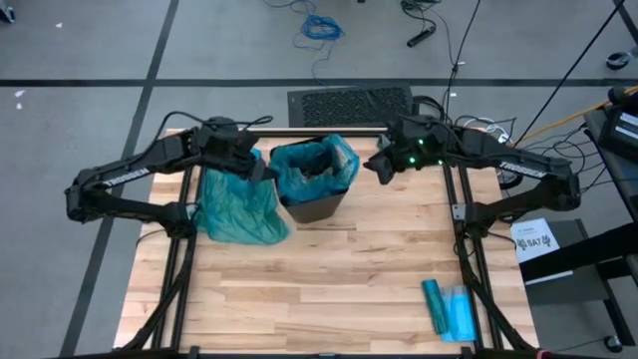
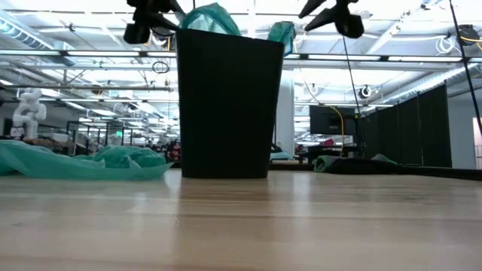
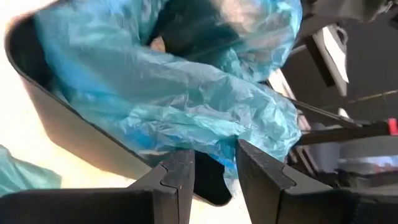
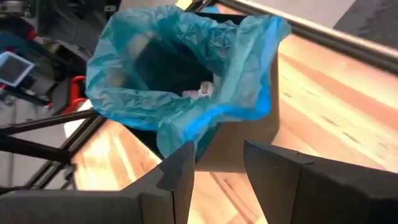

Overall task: Place trash/remove bag and relplace
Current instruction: Remove the trash bag from the trash bin

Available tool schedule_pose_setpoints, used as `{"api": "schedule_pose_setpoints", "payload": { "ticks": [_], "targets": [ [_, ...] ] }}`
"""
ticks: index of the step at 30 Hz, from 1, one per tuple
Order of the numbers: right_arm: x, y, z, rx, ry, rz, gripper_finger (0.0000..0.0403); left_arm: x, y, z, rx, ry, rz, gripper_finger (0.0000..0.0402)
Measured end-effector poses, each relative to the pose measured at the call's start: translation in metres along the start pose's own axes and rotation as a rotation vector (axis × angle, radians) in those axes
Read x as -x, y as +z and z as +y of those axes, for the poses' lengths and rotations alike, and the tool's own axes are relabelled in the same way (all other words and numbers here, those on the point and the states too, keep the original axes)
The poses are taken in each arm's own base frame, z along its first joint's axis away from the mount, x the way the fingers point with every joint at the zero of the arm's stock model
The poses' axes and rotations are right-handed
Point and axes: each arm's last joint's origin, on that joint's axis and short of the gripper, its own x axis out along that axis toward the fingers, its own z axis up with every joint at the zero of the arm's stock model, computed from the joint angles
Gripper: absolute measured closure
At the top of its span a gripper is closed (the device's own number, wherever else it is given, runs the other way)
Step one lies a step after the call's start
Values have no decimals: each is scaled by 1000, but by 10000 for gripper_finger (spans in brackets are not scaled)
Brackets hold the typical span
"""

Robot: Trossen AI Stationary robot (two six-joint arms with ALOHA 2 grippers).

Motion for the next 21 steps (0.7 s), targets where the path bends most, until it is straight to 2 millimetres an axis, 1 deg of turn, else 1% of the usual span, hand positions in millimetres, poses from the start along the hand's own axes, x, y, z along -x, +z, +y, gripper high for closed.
{"api": "schedule_pose_setpoints", "payload": {
  "ticks": [3, 6, 8, 11, 16, 18, 21],
  "targets": [
    [-8, 6, -10, -10, 1, 29, 273, -1, -1, -2, -18, 24, -24, 288],
    [-15, 6, -25, -25, -10, 47, 273, -1, -3, -2, -24, 48, -39, 288],
    [-17, 1, -37, -47, -28, 51, 273, -2, -4, -3, -27, 60, -36, 288],
    [-14, -11, -55, -85, -25, 46, 273, -2, -6, -5, -35, 59, -31, 288],
    [-11, -36, -83, -188, 96, -46, 273, -3, -7, -4, -44, 94, -55, 288],
    [-13, -45, -91, -240, 184, -84, 273, -3, -7, -4, -67, 106, -64, 288],
    [-21, -51, -98, -328, 346, -129, 273, -3, -7, -4, -91, 110, -66, 288]
  ]
}}
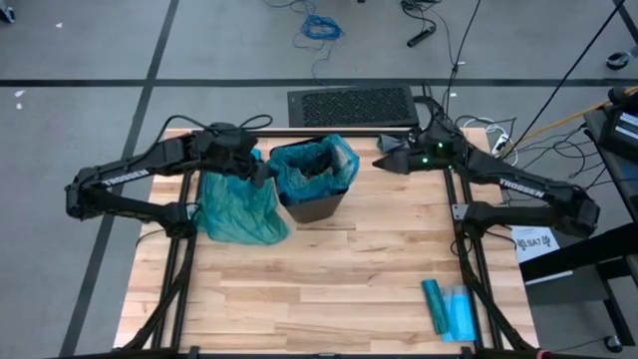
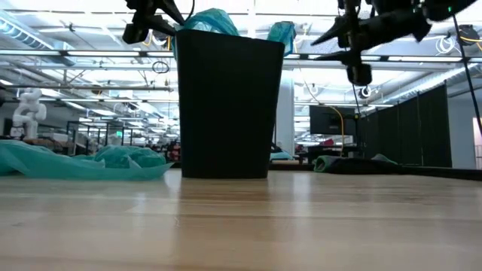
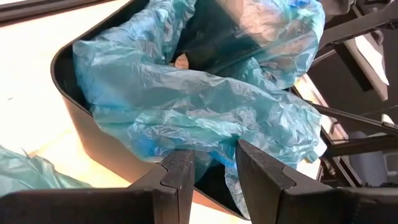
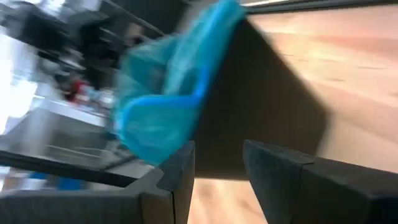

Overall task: Place trash/remove bag and relplace
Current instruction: Remove the trash bag from the trash bin

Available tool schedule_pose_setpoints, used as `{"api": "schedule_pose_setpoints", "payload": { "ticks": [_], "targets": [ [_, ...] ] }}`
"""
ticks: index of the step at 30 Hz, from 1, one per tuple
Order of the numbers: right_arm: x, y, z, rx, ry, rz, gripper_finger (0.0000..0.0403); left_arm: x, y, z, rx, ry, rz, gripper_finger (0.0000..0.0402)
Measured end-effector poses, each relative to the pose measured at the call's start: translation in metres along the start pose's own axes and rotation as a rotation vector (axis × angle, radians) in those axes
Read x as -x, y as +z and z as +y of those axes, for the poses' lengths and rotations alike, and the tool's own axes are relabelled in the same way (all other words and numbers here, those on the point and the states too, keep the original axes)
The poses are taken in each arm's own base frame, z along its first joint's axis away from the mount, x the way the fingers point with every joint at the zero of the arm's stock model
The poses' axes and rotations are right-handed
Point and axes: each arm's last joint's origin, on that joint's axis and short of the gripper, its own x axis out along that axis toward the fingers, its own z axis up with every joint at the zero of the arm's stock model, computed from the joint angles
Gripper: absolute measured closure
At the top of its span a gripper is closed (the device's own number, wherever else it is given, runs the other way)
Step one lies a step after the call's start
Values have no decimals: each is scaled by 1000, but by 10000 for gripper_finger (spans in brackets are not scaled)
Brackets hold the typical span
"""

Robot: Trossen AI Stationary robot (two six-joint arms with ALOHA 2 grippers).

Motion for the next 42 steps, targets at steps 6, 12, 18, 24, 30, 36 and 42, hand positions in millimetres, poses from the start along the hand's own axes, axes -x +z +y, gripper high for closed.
{"api": "schedule_pose_setpoints", "payload": {
  "ticks": [6, 12, 18, 24, 30, 36, 42],
  "targets": [
    [-12, 4, -4, 7, 145, -50, 273, 0, 0, 0, 8, -1, -1, 288],
    [-20, 6, -6, 22, 176, -38, 273, -2, 0, 0, 49, 4, 2, 288],
    [-30, 9, -6, 0, 244, -12, 273, -2, 0, 0, 56, 9, -1, 288],
    [-42, 5, -5, 1, 290, 28, 290, -2, 0, 0, 56, 12, -4, 288],
    [-45, 8, -3, 63, 331, -14, 372, -2, 1, 1, 56, 20, -11, 288],
    [-41, 11, 2, 110, 369, -52, 401, -2, 1, 1, 55, 22, -12, 288],
    [-34, 20, 19, 144, 423, -90, 403, -2, 1, 1, 47, 29, -19, 288]
  ]
}}
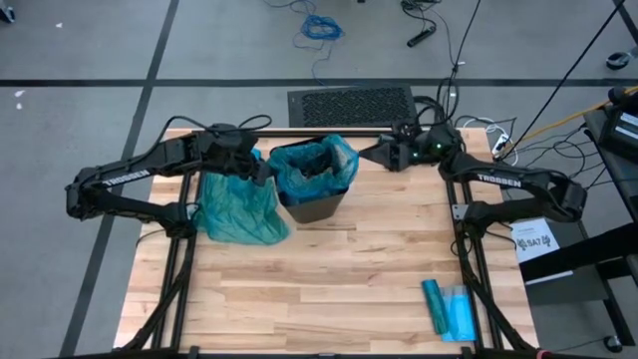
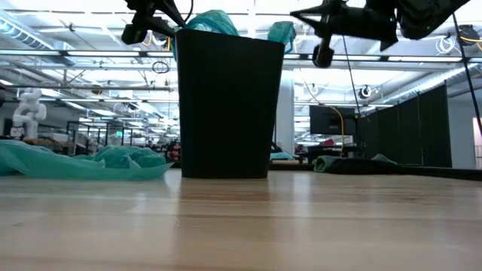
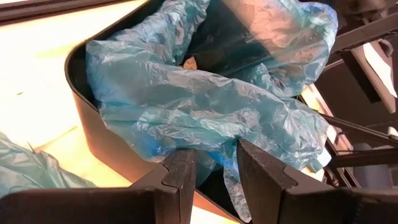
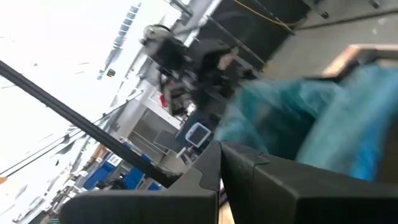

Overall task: Place trash/remove bag and relplace
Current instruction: Remove the trash bag from the trash bin

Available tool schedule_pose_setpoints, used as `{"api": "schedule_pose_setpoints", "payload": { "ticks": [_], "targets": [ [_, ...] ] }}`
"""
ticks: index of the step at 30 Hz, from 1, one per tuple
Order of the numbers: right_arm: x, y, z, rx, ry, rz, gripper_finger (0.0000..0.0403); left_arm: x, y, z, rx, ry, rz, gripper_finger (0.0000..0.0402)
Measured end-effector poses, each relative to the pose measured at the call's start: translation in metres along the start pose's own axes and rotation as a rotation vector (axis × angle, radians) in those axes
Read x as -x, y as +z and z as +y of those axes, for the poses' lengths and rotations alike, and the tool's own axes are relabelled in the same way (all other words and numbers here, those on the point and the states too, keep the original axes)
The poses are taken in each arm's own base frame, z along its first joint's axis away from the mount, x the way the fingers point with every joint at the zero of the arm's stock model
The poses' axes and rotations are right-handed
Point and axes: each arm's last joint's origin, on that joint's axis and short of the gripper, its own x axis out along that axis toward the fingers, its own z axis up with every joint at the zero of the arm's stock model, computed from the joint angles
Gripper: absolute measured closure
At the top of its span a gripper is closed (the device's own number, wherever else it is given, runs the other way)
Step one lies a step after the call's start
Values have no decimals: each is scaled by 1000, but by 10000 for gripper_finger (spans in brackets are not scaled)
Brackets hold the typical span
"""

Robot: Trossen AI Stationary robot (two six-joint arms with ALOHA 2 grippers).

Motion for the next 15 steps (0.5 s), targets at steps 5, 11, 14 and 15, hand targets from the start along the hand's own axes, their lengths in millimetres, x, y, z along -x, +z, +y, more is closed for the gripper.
{"api": "schedule_pose_setpoints", "payload": {
  "ticks": [5, 11, 14, 15],
  "targets": [
    [-3, 12, 11, 3, -41, 25, 403, -1, 0, 0, -1, 11, -8, 288],
    [15, 9, -1, -37, -355, 51, 403, -1, -1, 0, -4, 9, -3, 288],
    [31, 0, -1, -39, -420, 49, 403, -1, -2, -1, -9, 7, 7, 288],
    [36, -3, -1, -37, -423, 45, 403, -1, -3, -1, -9, 13, 14, 288]
  ]
}}
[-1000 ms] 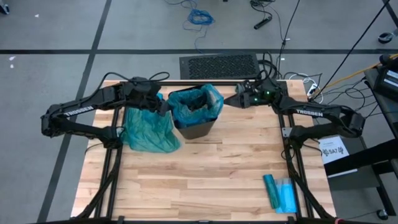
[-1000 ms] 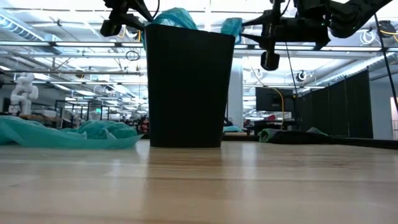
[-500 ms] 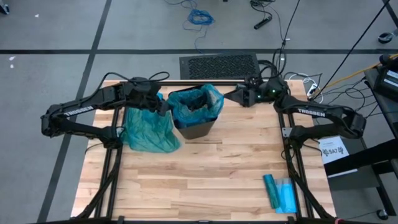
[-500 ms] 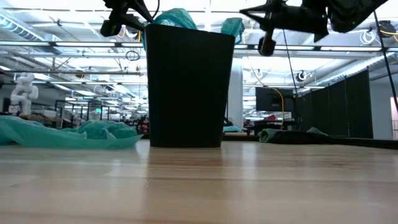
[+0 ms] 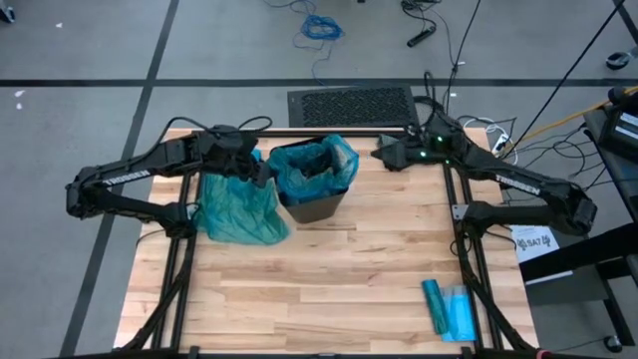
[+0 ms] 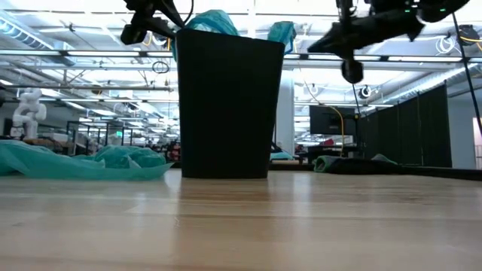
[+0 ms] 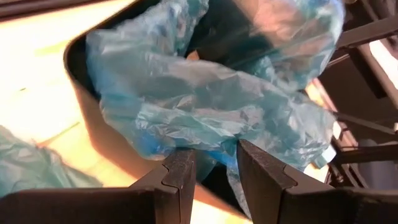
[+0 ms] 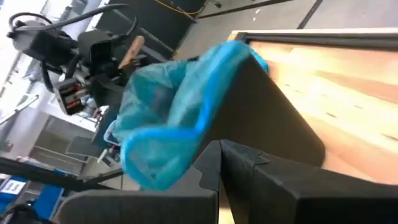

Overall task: Place trash/remove bag and relplace
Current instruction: Remove the trash bag from the trash bin

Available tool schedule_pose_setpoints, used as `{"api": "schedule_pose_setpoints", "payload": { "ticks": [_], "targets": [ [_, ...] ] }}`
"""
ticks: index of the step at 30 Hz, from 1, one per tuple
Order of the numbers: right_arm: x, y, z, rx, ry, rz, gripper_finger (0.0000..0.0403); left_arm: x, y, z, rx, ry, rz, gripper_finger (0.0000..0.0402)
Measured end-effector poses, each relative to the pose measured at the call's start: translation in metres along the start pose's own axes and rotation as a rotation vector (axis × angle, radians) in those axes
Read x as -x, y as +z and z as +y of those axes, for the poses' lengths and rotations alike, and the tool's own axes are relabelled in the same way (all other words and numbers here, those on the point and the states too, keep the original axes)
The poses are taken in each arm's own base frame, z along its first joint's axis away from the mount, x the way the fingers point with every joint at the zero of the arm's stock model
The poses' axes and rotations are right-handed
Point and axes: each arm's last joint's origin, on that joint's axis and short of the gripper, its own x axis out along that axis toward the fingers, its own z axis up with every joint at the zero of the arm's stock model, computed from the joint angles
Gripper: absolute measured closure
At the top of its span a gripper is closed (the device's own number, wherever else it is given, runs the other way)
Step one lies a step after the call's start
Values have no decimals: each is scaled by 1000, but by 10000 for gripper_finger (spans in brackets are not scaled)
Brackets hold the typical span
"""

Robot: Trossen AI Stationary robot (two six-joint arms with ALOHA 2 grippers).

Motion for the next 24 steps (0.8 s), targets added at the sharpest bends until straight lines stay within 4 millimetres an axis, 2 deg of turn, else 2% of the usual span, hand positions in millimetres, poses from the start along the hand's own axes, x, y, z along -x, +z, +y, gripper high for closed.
{"api": "schedule_pose_setpoints", "payload": {
  "ticks": [3, 6, 9, 14, 17, 24],
  "targets": [
    [15, -12, -6, -13, -3, -32, 403, 0, -2, 2, 3, 21, 24, 288],
    [23, -30, -22, -77, -35, -50, 403, 0, -3, 3, 5, 27, 27, 288],
    [21, -42, -36, -161, 54, -84, 403, 0, -3, 2, 5, 25, 26, 288],
    [11, -41, -43, -166, 221, -206, 396, 0, -3, 2, 11, 26, 25, 288],
    [5, -36, -41, -164, 265, -243, 373, 0, -2, 2, 12, 24, 22, 288],
    [-16, -30, -41, -252, 251, -182, 284, 0, -2, 2, 12, 22, 16, 288]
  ]
}}
